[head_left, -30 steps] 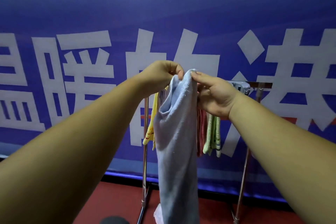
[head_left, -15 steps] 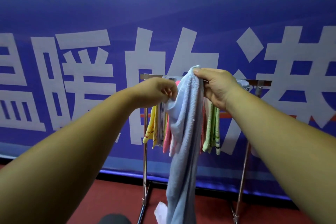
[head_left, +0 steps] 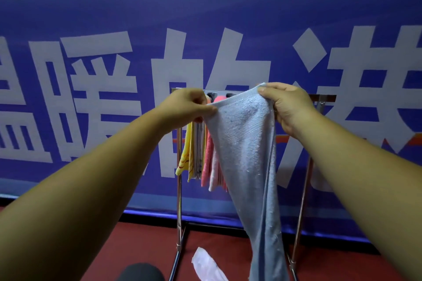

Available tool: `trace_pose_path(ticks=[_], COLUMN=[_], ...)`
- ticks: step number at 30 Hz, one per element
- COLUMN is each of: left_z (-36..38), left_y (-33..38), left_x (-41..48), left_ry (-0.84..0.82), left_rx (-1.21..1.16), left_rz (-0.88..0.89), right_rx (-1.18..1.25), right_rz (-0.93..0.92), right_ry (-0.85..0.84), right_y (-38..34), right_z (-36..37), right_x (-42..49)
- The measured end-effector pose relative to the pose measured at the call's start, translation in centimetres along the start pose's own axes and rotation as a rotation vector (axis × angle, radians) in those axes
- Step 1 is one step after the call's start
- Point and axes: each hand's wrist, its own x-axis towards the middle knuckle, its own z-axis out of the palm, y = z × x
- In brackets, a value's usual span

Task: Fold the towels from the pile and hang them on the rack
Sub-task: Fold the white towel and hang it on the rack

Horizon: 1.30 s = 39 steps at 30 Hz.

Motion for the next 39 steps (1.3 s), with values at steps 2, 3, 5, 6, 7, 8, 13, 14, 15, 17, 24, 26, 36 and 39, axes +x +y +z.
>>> trace_pose_path(ticks=[2, 3, 5, 6, 7, 8, 13, 14, 15, 17, 24, 26, 36, 39], left_z=[-0.2, -0.3, -0.4, -0.3, -0.2, -0.1, 0.2, 0.2, 0.3, 0.3, -0.1, -0.3, -0.3, 0.3], left_y=[0.5, 0.7, 1.1, 1.4, 1.6, 1.8, 2.7, 2.8, 2.9, 3.0, 3.4, 3.5, 3.7, 2.7], left_x=[0.3, 0.5, 0.7, 0.8, 0.9, 1.0, 1.4, 1.4, 1.4, 1.7, 2.1, 2.1, 2.4, 2.7], left_ry=[0.038, 0.044, 0.057, 0.065, 0.072, 0.082, 0.120, 0.133, 0.150, 0.175, 0.207, 0.224, 0.302, 0.304], left_rx=[-0.112, -0.174, -0.261, -0.285, -0.302, -0.319, -0.374, -0.379, -0.385, -0.389, -0.369, -0.378, -0.302, -0.286], left_rz=[-0.045, -0.063, -0.088, -0.092, -0.092, -0.093, -0.101, -0.111, -0.123, -0.150, -0.179, -0.176, -0.208, -0.220], right_rx=[-0.002, -0.006, -0.027, -0.037, -0.047, -0.061, -0.087, -0.080, -0.074, -0.081, -0.125, -0.093, -0.071, -0.129], right_rz=[-0.009, -0.012, -0.023, -0.032, -0.043, -0.056, -0.118, -0.122, -0.123, -0.120, -0.098, -0.079, -0.023, -0.013], right_ry=[0.001, 0.001, 0.004, 0.008, 0.014, 0.024, 0.050, 0.042, 0.035, 0.031, 0.001, -0.002, 0.028, 0.013], right_y=[-0.1, -0.1, -0.3, -0.4, -0.4, -0.4, -0.3, -0.4, -0.3, -0.3, -0.7, -0.8, -2.1, -1.8], right_z=[-0.5, -0.7, -1.1, -1.3, -1.5, -1.7, -2.3, -2.3, -2.4, -2.3, -1.8, -1.4, -0.4, -0.3], right_x=[-0.2, -0.3, -0.4, -0.4, -0.4, -0.3, -0.2, -0.1, -0.1, 0.0, -0.4, -0.6, -1.1, -1.3])
